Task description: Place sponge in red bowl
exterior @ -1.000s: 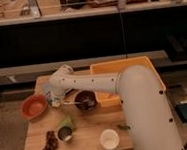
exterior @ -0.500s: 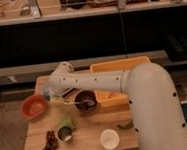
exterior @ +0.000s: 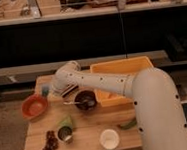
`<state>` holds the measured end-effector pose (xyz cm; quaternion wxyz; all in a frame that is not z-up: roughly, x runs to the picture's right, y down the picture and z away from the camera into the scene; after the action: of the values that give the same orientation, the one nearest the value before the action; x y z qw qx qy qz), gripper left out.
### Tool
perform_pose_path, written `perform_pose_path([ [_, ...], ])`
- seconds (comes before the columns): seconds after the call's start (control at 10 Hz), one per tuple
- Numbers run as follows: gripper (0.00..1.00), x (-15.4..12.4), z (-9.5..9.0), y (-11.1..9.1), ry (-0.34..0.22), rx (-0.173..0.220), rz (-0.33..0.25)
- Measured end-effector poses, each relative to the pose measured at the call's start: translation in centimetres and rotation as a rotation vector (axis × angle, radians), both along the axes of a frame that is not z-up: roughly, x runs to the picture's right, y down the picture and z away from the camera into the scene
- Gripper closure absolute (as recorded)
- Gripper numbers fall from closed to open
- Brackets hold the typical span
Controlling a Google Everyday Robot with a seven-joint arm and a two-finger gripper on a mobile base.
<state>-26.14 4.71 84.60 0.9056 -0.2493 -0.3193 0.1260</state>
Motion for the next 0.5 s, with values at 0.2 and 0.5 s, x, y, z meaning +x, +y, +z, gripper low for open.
perform_pose_path([
  [0.2, 1.00, -1.0, 0.0, -0.9, -0.050, -0.001, 0.001],
  [0.5, 0.98, -4.0, -0.4, -1.3, -0.111, -0.005, -0.048],
])
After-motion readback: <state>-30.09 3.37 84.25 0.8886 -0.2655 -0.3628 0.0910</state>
